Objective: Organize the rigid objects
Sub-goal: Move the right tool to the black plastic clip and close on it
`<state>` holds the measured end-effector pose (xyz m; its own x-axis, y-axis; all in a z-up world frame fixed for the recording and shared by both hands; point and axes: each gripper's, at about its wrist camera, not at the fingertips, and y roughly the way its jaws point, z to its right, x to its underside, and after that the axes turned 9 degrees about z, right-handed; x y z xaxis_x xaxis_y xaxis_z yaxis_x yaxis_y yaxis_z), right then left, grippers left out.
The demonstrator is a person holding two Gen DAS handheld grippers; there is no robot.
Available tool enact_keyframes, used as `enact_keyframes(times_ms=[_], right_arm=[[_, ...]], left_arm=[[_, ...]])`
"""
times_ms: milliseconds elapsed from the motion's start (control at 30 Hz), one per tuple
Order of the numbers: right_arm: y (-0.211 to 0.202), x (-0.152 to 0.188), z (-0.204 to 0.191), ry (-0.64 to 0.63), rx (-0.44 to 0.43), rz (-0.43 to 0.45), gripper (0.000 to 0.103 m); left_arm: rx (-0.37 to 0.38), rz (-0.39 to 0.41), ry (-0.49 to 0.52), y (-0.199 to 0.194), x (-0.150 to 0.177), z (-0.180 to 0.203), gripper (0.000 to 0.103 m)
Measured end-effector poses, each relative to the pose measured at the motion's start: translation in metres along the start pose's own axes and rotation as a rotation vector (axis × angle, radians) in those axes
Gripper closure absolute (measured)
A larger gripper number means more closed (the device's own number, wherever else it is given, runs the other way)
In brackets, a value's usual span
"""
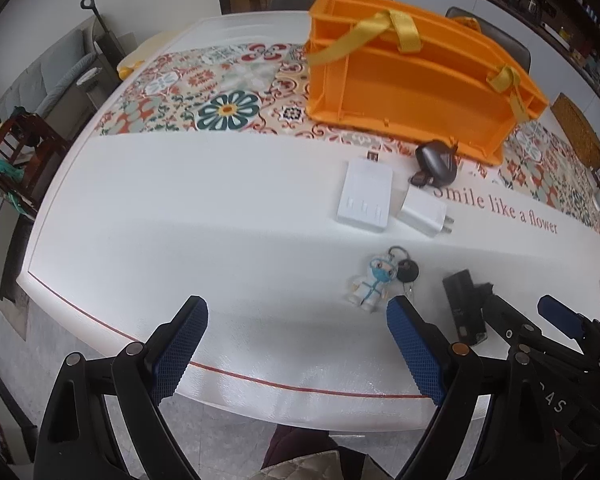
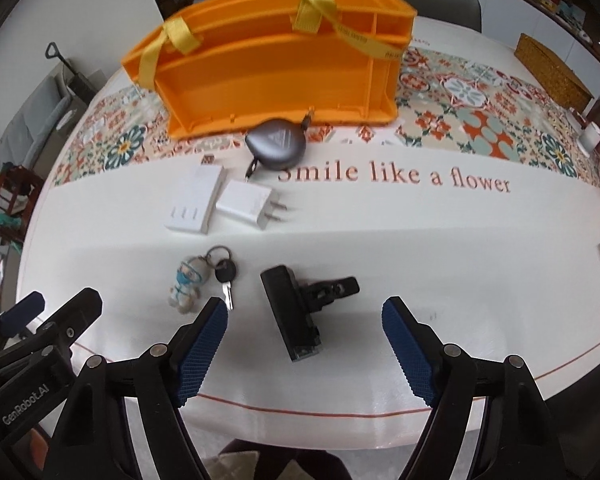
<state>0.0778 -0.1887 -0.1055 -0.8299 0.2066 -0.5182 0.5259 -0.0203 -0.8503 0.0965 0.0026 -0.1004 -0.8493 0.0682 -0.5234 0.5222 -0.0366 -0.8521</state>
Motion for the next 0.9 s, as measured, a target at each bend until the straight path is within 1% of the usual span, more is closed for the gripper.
enact_keyframes(times_ms=[333, 533, 900], right_arm=[[0.022, 0.01, 0.002, -0.005, 0.017, -0.041, 0.025], [0.037, 0.014, 0.003, 0.0, 0.017, -0.066, 0.026], [0.055, 0.011, 0.0, -0.013, 0.025, -0.076, 0.029]], left_arm=[[-0.002, -0.05, 0.026, 0.024, 0.011, 0.006, 0.011], [0.011, -0.072, 0.036, 0.036, 0.015, 0.007, 0.011], [0.014, -0.111, 0.055, 0.053, 0.016, 0.01, 0.011]])
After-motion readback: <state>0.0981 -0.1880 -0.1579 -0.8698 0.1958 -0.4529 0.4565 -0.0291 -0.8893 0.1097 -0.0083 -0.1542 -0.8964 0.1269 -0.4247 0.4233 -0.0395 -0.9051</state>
